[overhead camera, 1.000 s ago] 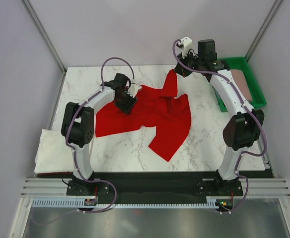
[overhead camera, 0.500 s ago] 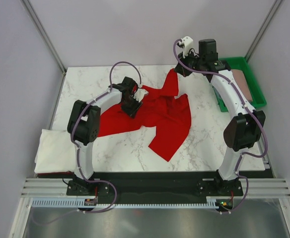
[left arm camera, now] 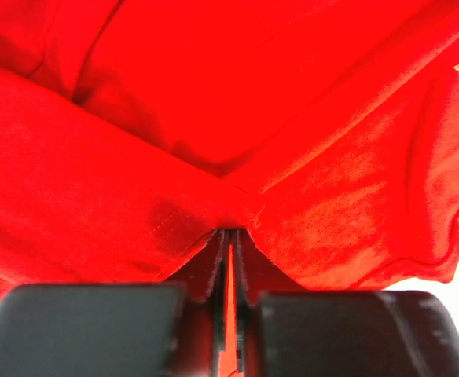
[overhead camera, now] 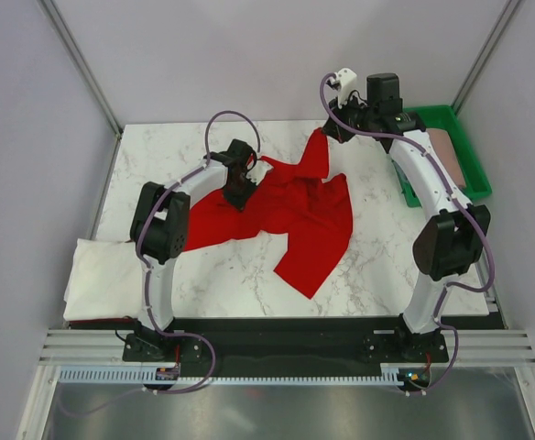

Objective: Fold and stack the t-shirts
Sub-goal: Flatten the tshirt out

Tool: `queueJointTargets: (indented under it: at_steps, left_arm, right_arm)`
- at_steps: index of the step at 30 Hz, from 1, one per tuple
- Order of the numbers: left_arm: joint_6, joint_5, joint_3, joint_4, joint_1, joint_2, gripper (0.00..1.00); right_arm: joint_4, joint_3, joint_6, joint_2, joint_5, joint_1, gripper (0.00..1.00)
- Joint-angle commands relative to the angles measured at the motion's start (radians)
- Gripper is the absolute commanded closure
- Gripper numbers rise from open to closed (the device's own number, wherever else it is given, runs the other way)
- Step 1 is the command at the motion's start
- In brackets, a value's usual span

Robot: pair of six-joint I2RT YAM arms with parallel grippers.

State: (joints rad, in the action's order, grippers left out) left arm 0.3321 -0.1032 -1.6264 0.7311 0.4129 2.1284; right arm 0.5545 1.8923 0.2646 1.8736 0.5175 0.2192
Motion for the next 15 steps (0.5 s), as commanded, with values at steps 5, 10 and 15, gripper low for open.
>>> queueJointTargets:
  at_steps: [5, 10, 15]
  left_arm:
    - [-0.015, 0.036, -0.027, -0.009, 0.004, -0.030, 0.98]
    - [-0.010, 0.036, -0.004, -0.013, 0.003, -0.123, 0.98]
    - [0.019, 0.049, -0.004, -0.003, -0.011, -0.277, 0.98]
  right_arm:
    - [-0.042, -0.025, -0.004, -0.074, -0.005, -0.006, 1.00]
    - [-0.041, -0.027, 0.002, -0.086, -0.016, -0.007, 1.00]
    - [-0.059, 0.005, -0.043, -0.114, -0.063, -0.036, 1.00]
